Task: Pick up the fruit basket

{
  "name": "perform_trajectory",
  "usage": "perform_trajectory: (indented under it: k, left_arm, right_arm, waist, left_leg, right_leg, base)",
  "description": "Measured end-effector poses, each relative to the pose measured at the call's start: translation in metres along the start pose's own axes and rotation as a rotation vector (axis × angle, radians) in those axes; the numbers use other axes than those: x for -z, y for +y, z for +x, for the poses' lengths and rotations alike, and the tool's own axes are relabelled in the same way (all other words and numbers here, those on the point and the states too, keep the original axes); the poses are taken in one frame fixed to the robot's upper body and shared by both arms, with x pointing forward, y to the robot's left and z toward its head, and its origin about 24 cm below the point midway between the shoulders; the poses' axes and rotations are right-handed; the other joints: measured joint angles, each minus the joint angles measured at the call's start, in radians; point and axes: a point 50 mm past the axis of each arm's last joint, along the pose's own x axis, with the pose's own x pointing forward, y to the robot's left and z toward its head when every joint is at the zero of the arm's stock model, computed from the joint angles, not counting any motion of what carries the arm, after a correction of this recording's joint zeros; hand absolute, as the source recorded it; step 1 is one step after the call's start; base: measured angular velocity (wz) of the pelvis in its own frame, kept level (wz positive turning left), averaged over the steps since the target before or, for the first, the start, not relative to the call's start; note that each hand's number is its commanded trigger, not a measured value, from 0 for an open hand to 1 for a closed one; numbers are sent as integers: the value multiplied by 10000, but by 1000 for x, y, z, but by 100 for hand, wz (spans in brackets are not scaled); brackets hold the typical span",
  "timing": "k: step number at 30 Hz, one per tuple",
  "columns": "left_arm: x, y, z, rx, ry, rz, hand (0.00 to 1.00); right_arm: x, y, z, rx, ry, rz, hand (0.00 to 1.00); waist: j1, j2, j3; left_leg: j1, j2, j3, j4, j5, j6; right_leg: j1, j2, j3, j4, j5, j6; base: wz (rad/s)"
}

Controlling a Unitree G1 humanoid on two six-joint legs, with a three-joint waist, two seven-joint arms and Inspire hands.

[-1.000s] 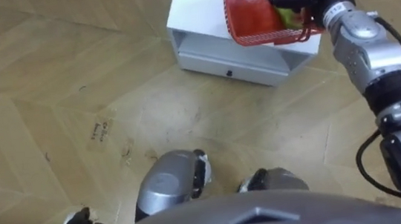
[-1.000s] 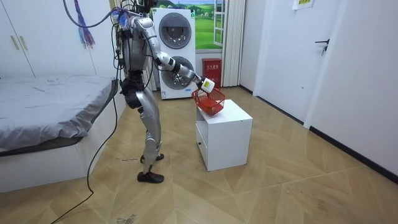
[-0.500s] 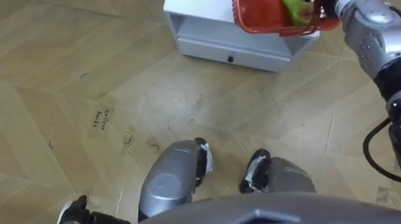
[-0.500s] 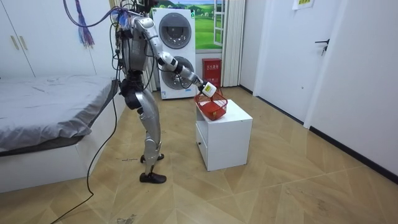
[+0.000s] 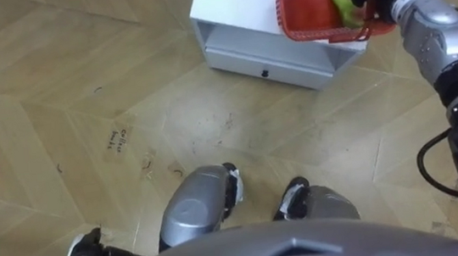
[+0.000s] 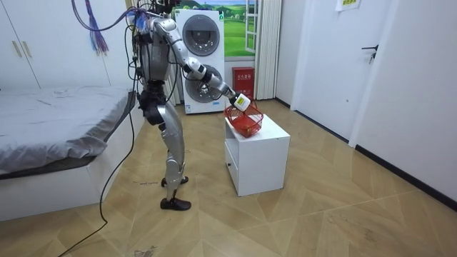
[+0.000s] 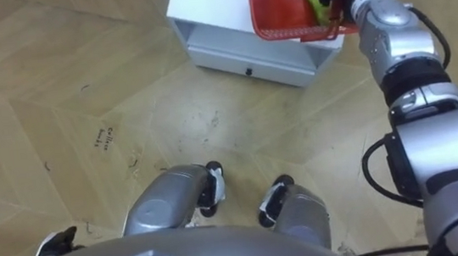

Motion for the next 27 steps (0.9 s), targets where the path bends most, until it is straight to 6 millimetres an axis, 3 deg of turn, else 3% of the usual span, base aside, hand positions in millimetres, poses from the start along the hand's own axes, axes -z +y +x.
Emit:
perform_trajectory:
  k: [4,5,6,20,27]
  left_arm:
    - [7,-2,-1,92,171,2,0]
    - [7,-2,-1,126,181,1,0]
    - [8,-2,-1,158,179,-2,0]
    - [6,-2,-1,195,-15,-26,0]
    - [8,-3,-2,183,-87,-33,0]
  right_arm:
    - [-5,-4,0,104,-100,-71,100]
    - [-5,-5,0,115,-111,-78,60]
    - [-6,-5,0,128,-130,-85,0]
    - [-8,-9,0,240,-177,-146,0]
    - [-6,-12,-1,318,-119,-132,0]
  waist:
    - [32,-2,-6]
    - [32,-2,-6]
    - [32,-6,-4]
    - [23,-141,17]
    - [-33,-204,15]
  left_leg:
    - [17,-4,-15,-81,4,-5]
    - [22,-5,-15,-89,5,-6]
    - [30,-5,-15,-105,5,-6]
    - [124,-14,-25,-141,7,-8]
    - [276,-11,-271,-132,0,-13]
  right_leg:
    - [10,-6,-42,-43,10,4]
    - [11,-7,-42,-44,10,4]
    - [10,-10,-43,-44,9,5]
    - [130,-45,-185,-76,9,5]
    - [576,16,-500,-404,46,27]
  base:
    - [2]
    - [0]
    - [0]
    - [0]
    - [9]
